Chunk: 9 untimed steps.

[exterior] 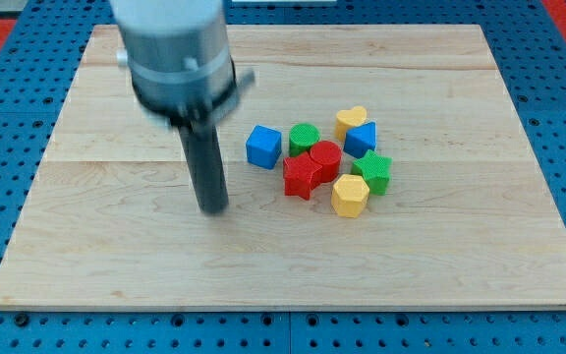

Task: Move the yellow heart diagonally to the top right of the red circle

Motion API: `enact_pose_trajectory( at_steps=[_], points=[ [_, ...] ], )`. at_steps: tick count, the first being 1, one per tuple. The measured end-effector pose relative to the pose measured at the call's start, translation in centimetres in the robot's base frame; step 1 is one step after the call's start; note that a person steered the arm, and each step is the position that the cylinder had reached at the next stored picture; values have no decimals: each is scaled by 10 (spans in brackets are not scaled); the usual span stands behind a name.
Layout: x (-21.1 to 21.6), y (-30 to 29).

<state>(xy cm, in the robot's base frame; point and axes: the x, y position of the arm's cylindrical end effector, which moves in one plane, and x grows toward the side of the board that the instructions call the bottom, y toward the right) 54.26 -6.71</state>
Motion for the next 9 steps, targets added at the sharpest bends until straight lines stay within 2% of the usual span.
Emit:
enact_pose_trajectory(
  at_steps=[1,2,4,7,9],
  points=[
    [23,53],
    [22,126],
    [-75,128],
    [-175,131],
    [-188,237]
  ],
)
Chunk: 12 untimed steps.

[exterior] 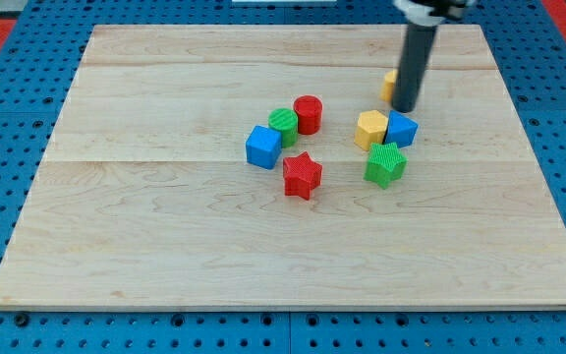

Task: Move the yellow heart diagonally to the top right of the red circle

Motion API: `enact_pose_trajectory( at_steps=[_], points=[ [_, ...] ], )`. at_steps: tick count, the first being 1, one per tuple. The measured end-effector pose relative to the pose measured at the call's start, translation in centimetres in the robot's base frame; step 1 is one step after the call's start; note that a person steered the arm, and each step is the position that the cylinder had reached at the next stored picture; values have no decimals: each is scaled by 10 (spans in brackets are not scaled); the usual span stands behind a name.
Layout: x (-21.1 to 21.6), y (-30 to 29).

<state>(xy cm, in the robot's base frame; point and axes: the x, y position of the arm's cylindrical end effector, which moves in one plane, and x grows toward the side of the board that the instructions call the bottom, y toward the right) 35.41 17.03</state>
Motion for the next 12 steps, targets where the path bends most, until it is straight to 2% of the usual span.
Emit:
enact_pose_trajectory(
  at_steps=[1,2,4,5,6,10,11,12],
  points=[
    [-62,4],
    [-101,-43],
    [-15,-46],
    [-66,-108],
    [-88,-97],
    [-68,-25],
    [-88,-27],
    [-58,-72]
  ],
)
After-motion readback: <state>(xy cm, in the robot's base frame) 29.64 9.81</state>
